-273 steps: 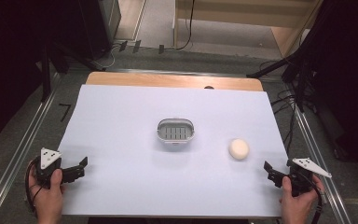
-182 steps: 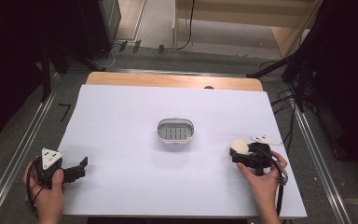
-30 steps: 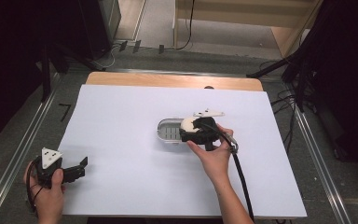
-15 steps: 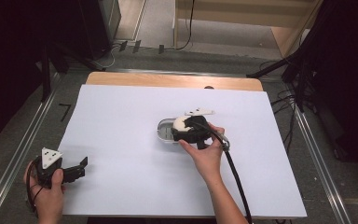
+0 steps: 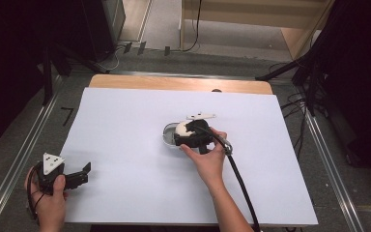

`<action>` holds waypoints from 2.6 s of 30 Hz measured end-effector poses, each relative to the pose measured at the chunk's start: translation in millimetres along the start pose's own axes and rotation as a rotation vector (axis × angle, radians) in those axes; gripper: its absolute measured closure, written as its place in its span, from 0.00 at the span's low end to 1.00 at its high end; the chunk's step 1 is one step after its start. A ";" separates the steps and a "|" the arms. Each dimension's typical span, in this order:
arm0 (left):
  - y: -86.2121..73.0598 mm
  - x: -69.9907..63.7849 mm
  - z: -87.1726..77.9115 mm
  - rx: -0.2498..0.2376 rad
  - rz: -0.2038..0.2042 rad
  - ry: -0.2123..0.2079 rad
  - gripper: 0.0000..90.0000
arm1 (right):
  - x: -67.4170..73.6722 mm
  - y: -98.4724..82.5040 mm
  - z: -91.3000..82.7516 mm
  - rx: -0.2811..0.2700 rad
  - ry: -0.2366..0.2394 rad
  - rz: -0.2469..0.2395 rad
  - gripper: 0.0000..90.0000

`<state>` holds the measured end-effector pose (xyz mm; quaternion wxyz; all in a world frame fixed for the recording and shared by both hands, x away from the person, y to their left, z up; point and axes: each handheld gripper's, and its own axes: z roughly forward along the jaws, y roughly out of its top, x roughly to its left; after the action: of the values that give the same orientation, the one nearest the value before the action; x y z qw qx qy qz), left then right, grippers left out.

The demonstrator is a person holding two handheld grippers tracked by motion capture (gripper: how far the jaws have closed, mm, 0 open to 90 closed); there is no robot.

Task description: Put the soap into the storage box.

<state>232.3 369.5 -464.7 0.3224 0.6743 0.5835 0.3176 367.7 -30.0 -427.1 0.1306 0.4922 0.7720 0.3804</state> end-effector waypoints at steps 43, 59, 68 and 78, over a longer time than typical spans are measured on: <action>-0.1 1.0 0.0 -0.001 -0.010 -0.003 0.00 | -1.9 -1.9 6.7 0.018 -0.034 0.016 0.27; 0.0 0.7 -0.2 -0.001 -0.007 0.000 0.00 | -7.2 5.1 -17.5 -0.055 -0.030 0.042 0.29; 0.0 0.7 0.1 0.000 -0.007 -0.001 0.00 | -11.5 1.9 -27.6 -0.079 -0.036 0.043 0.28; -0.1 0.6 -0.2 -0.001 -0.007 0.002 0.00 | -28.8 -4.3 -44.7 -0.105 -0.046 0.047 0.26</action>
<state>232.2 370.1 -464.6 0.3236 0.6717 0.5861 0.3173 353.0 -76.2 -404.9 0.1650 0.5112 0.7362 0.4118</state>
